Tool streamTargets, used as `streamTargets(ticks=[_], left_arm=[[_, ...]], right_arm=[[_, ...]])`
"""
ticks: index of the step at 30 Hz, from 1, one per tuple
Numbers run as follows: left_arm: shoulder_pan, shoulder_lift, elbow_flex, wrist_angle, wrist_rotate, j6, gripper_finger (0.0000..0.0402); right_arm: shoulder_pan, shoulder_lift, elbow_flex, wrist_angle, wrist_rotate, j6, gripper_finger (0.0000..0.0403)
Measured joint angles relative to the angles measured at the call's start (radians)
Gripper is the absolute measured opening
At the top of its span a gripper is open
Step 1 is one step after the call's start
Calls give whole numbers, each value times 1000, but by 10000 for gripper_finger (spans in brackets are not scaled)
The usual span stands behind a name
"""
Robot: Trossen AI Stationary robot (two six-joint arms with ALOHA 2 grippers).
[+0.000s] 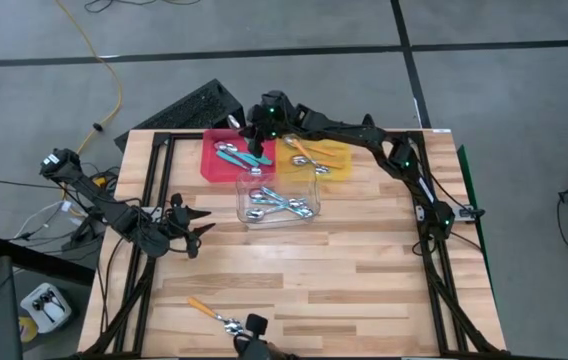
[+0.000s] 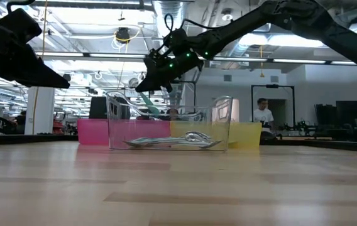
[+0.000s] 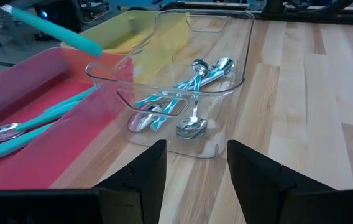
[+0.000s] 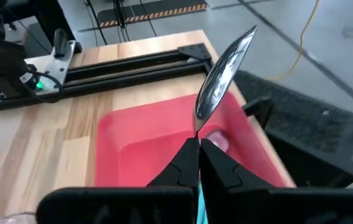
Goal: Sort silverware by color (type)
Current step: Put the light green spoon into the red bin
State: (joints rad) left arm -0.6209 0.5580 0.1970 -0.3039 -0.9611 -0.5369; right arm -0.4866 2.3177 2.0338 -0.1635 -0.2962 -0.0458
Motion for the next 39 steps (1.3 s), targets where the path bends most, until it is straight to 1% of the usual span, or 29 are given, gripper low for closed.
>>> streamTargets(ticks=[3,7,11,15,17,21,25,27,30,39], left_arm=[[0,0,0,0,-1,0,155],[0,0,0,1,0,-1,155],[0,0,0,2,3,-2,155],[0,0,0,2,3,-1,155],[0,0,0,1,-7,-1,155],[0,0,0,3,-18,-1,155],[0,0,0,3,-20,-4,155],[1,0,0,3,-20,-5,155],[1,0,0,3,-23,-5,155],[1,0,0,-6,-20,-3,155]], right_arm=[[-4,0,0,-4,0,59,25],[-17,0,10,-22,-8,68,25],[-45,3,118,-136,-70,58,25],[-48,28,222,-279,-72,-10,25],[-39,49,262,-300,-72,-51,24],[-33,81,324,-358,-75,-75,24],[-34,106,311,-398,-69,-76,24],[-28,125,311,-364,-69,-74,24],[-25,126,312,-365,-72,-55,24],[-20,182,309,-314,-72,-12,24]])
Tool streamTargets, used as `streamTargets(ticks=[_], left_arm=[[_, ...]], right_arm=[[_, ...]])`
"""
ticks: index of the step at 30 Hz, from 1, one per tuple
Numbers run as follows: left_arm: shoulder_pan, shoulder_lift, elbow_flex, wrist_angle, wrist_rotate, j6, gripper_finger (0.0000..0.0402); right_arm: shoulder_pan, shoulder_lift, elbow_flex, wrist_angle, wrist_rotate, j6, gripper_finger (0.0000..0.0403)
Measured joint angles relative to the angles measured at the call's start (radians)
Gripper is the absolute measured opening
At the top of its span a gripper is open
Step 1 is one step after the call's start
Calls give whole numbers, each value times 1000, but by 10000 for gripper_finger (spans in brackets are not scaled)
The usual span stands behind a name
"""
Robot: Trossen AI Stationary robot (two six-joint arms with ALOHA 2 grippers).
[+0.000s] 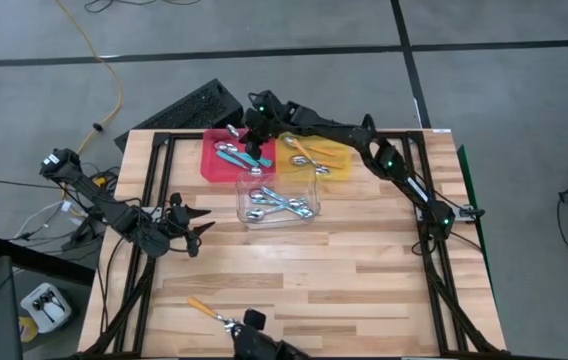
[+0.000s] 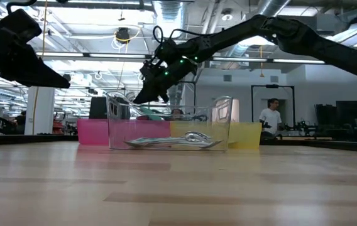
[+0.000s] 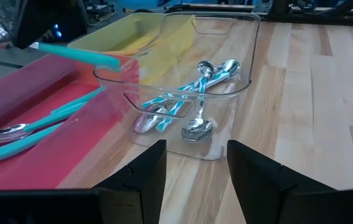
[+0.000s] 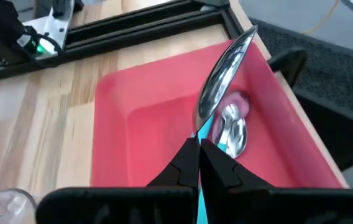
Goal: Sort silverware by color (type)
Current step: Put the light green spoon into the red bin
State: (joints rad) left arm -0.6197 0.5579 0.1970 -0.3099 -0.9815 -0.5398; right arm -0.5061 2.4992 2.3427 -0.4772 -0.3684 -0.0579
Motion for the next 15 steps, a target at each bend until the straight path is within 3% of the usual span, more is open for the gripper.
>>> streamTargets(ticks=[15], left_arm=[[0,0,0,-18,-7,0,155]], right_arm=[[-22,8,2,43,-1,243,24]])
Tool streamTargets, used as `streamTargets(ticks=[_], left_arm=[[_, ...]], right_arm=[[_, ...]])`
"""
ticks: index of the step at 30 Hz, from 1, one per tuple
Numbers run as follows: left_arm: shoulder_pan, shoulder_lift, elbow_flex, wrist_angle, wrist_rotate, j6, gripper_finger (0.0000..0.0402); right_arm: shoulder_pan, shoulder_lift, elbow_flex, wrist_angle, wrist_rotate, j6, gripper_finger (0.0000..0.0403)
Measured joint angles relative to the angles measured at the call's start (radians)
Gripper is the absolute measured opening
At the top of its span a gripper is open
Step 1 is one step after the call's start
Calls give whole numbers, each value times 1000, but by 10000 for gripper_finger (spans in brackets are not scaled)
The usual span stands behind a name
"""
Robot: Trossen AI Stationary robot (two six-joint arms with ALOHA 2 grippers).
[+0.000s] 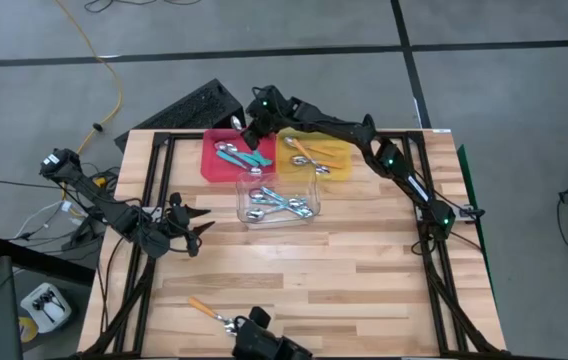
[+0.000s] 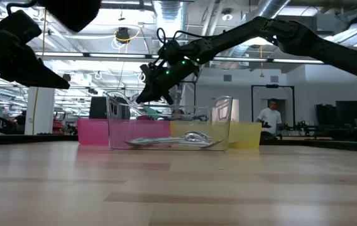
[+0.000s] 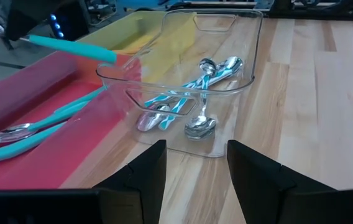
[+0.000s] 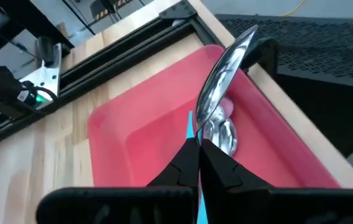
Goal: Sort silverware by color (type)
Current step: Put the light green spoon into the red bin
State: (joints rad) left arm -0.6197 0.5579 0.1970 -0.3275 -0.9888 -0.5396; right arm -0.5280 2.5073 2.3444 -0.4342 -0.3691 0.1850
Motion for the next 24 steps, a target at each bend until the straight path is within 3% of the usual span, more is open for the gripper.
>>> streamTargets(ticks=[10,24], left_arm=[[0,0,0,0,-20,-2,155],[0,0,0,0,-21,2,155]], right_arm=[[18,35,0,-20,-25,27,24],[22,35,0,-22,61,44,24]])
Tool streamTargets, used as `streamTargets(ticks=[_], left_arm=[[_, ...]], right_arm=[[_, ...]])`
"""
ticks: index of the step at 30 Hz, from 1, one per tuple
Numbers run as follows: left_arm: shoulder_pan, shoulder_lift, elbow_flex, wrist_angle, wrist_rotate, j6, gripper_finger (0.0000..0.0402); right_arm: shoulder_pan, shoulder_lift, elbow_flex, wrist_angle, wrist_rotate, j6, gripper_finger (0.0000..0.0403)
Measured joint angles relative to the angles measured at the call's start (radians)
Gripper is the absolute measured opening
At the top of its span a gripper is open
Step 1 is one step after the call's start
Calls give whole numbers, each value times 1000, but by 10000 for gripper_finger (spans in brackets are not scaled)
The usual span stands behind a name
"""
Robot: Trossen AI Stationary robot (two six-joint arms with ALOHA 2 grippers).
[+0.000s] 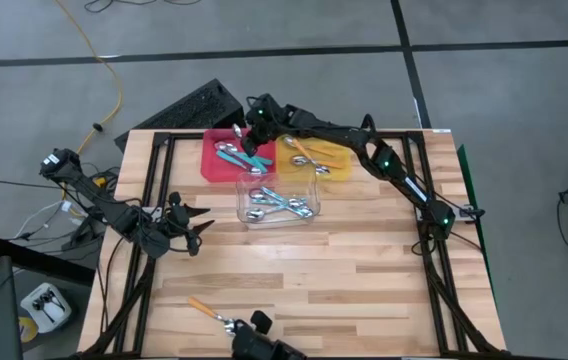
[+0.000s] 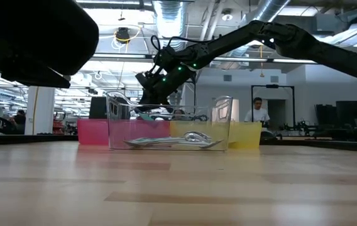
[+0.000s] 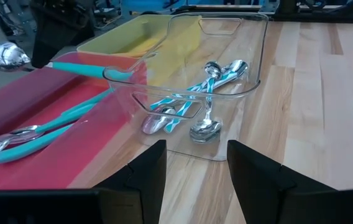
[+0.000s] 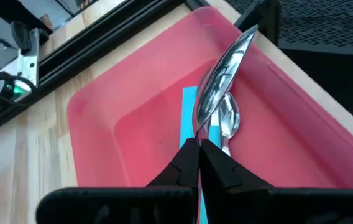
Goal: Sort silverware by color (type)
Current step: Put the light green spoon into the red bin
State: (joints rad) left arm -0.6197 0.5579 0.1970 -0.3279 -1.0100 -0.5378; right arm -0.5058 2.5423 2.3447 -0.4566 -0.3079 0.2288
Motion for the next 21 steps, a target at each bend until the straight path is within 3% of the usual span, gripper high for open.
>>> streamTargets(ticks=[21], left_arm=[[0,0,0,0,0,2,155]], right_arm=[[37,0,-1,-8,179,-6,24]])
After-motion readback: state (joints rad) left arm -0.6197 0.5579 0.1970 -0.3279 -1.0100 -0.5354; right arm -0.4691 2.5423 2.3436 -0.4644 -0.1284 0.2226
